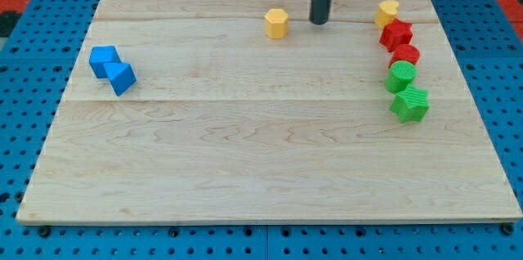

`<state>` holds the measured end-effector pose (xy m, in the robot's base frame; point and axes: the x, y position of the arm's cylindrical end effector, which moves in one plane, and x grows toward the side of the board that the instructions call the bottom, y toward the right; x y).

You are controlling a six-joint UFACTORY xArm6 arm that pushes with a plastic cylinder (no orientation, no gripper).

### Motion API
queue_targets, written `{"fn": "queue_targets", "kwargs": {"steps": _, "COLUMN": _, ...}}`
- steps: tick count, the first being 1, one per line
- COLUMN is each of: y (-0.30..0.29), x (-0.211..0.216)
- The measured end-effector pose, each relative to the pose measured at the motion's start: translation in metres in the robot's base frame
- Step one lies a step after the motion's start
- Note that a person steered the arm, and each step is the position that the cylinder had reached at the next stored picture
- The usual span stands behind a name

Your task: Push the hexagon into the blue blocks

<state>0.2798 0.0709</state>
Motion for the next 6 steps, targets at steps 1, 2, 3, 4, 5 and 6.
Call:
{"fn": "queue_targets", "kwargs": {"steps": 1, "y": -0.069, "x": 0.002}}
{"fn": "queue_targets", "kwargs": {"steps": 2, "y": -0.146, "x": 0.007}}
{"fn": "queue_targets", "kwargs": {"steps": 3, "y": -0.193, "x": 0.014}}
{"fn": "queue_targets", "kwargs": {"steps": 4, "y": -0.193, "x": -0.012}}
{"fn": "queue_targets", "kwargs": {"steps": 5, "y": -0.253, "x": 0.034}}
{"fn": "queue_targets", "kwargs": {"steps": 6, "y": -0.26, "x": 0.06}}
